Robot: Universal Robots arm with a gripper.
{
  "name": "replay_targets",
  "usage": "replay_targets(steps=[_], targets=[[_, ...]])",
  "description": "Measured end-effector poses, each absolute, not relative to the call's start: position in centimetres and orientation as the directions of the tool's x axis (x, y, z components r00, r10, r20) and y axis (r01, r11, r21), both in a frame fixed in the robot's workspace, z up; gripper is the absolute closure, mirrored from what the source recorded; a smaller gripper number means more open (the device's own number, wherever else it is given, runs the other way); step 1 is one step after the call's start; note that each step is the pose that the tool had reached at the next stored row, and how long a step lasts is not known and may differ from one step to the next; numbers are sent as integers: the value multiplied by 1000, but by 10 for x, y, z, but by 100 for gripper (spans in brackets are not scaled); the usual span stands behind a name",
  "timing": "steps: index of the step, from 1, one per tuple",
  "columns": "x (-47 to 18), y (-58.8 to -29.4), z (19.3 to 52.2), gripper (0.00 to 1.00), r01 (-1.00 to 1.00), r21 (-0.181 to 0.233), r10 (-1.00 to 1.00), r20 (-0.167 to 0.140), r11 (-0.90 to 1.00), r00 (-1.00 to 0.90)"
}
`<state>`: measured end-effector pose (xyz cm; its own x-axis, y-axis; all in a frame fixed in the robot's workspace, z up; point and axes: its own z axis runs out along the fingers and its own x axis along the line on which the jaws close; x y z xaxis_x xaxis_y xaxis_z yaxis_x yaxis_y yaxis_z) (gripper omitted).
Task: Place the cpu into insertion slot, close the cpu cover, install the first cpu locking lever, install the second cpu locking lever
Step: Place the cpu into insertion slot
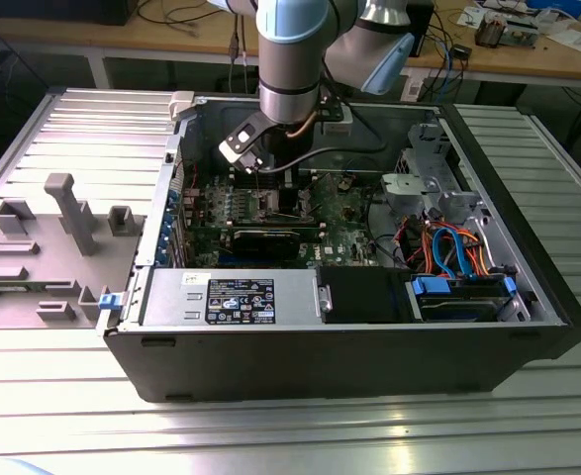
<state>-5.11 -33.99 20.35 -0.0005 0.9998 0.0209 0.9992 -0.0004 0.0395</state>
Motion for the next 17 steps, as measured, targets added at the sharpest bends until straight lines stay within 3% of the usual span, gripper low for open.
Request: replay_targets(steps=[17], targets=[[-51,-339,200,46,999,40,1000,20,-5,4]])
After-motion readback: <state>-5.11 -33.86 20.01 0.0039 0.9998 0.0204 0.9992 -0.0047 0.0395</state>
